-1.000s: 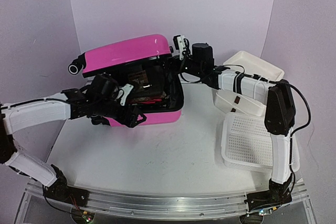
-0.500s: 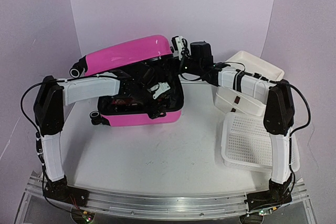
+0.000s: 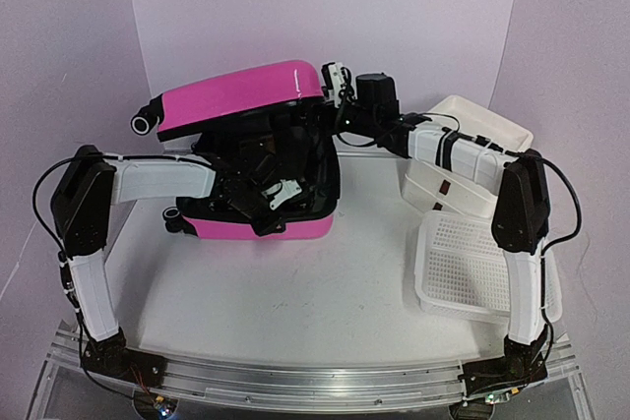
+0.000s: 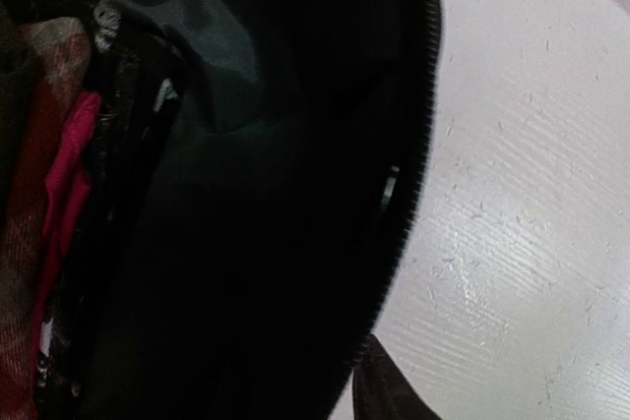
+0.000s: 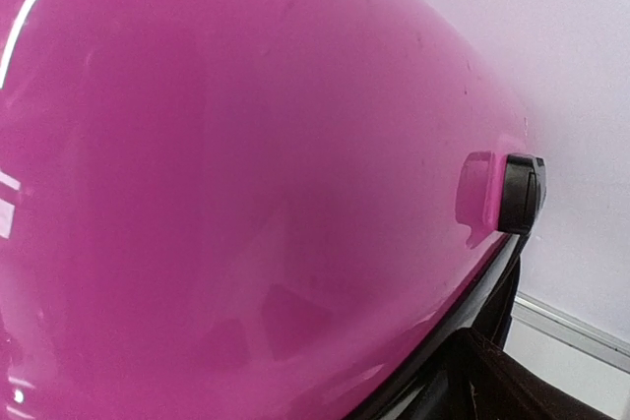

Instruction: Open, take out, and arrange the luggage

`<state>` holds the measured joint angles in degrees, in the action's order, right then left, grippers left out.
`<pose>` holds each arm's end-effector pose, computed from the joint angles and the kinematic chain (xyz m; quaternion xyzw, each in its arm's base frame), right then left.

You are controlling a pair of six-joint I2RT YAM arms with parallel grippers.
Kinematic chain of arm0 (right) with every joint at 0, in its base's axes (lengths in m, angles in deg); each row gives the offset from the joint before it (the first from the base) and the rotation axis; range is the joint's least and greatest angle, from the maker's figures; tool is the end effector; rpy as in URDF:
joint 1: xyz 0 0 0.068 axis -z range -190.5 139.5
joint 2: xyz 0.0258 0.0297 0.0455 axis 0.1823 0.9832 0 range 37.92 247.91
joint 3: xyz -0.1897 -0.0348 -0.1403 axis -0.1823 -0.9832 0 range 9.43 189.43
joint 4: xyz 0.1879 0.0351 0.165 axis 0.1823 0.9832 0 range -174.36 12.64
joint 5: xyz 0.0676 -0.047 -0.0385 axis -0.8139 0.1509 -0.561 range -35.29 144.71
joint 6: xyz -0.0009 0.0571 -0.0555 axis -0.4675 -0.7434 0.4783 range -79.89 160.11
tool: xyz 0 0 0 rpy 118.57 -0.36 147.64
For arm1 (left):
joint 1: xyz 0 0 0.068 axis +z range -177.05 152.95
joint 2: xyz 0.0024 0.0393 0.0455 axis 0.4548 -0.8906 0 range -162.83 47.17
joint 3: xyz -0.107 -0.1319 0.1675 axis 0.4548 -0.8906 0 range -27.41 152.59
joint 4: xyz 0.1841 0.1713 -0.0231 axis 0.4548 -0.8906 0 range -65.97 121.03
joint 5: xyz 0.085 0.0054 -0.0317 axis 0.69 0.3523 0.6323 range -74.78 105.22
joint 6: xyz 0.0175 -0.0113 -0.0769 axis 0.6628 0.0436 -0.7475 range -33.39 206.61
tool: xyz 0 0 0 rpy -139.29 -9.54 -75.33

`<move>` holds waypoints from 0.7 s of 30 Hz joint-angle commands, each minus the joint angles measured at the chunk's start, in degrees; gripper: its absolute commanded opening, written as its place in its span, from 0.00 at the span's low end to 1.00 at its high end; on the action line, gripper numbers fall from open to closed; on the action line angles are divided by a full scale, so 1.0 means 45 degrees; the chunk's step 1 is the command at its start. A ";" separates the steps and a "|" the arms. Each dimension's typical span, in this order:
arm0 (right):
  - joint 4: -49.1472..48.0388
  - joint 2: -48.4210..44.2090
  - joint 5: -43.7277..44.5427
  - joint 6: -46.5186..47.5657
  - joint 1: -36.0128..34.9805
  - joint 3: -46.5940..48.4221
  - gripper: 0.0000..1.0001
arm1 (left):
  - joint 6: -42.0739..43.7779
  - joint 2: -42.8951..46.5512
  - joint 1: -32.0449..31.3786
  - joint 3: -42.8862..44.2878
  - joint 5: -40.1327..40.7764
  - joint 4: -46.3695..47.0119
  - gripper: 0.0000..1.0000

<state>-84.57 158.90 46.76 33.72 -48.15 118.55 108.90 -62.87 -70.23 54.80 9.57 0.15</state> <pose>0.4054 0.3247 0.2909 -0.2505 0.7330 0.2861 0.5640 0.2932 -0.2843 0.1497 0.5312 0.8018 -0.0956 0.2564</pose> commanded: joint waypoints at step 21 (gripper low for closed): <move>-0.1424 -0.0384 0.0026 -0.0435 -0.0079 0.0487 0.98 | -0.5712 0.5077 -0.0755 -0.5379 -0.1586 -0.0519 0.35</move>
<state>-85.07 158.90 46.81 31.07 -48.48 118.92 94.30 -46.00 -70.43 33.60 10.14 6.97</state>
